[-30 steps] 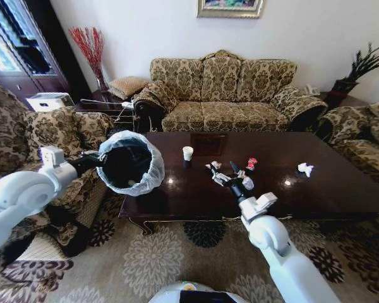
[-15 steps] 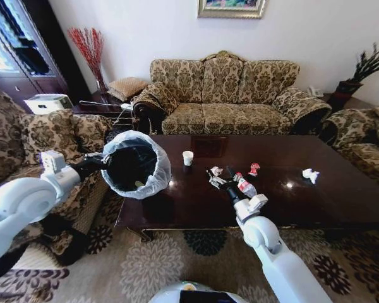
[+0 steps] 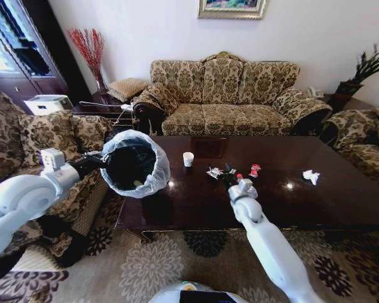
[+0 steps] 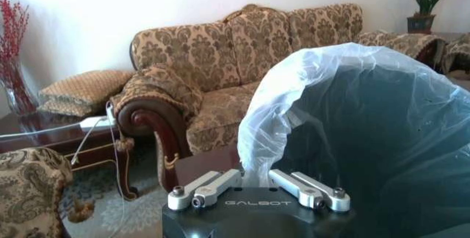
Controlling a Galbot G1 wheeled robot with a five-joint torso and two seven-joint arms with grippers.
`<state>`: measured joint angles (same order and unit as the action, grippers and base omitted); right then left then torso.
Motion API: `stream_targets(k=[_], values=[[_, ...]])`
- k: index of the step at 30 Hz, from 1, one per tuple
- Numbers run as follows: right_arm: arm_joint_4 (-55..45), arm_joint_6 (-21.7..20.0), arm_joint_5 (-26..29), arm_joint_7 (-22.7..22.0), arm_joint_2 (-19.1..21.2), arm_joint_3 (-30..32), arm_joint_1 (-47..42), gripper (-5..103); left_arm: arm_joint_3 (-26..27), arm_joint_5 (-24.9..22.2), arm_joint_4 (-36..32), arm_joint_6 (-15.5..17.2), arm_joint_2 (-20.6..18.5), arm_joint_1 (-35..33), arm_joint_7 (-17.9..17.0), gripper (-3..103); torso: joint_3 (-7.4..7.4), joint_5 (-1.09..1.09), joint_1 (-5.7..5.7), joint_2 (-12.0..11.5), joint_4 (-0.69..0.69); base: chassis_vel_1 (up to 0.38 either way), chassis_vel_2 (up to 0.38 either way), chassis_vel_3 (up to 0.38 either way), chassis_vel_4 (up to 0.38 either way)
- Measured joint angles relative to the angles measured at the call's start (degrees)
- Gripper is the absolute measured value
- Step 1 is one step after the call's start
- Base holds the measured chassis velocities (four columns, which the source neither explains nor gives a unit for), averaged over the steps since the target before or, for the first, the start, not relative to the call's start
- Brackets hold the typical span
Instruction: Move to the front of the table and place the trash on the table into the trash bin.
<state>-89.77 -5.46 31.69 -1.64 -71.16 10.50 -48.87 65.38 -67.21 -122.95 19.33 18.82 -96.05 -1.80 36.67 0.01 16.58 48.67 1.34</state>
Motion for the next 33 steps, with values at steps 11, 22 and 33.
stream_targets(k=[11,22,33], values=[[3.71,1.06,-1.47,2.93,-1.36,-1.60,1.41,100,-0.23,-0.10,-0.11,0.02,-0.39,0.07,-0.18,2,-0.01,-0.02,-0.04,0.01,0.01,-0.015,0.017,0.018,-0.009],[7.43,3.20,-4.25,7.03,-3.68,-4.47,2.75,100,0.03,-0.30,-0.83,0.11,-0.95,0.37,-0.31,2,0.02,0.00,0.05,-0.01,-0.03,-0.139,0.122,0.128,-0.128],[16.36,2.00,-8.57,11.64,-7.94,-6.98,8.71,100,1.17,-0.17,-2.47,0.29,-1.24,0.47,-0.33,2,-0.04,-0.02,-0.09,0.02,0.04,-0.012,0.014,0.006,-0.009]])
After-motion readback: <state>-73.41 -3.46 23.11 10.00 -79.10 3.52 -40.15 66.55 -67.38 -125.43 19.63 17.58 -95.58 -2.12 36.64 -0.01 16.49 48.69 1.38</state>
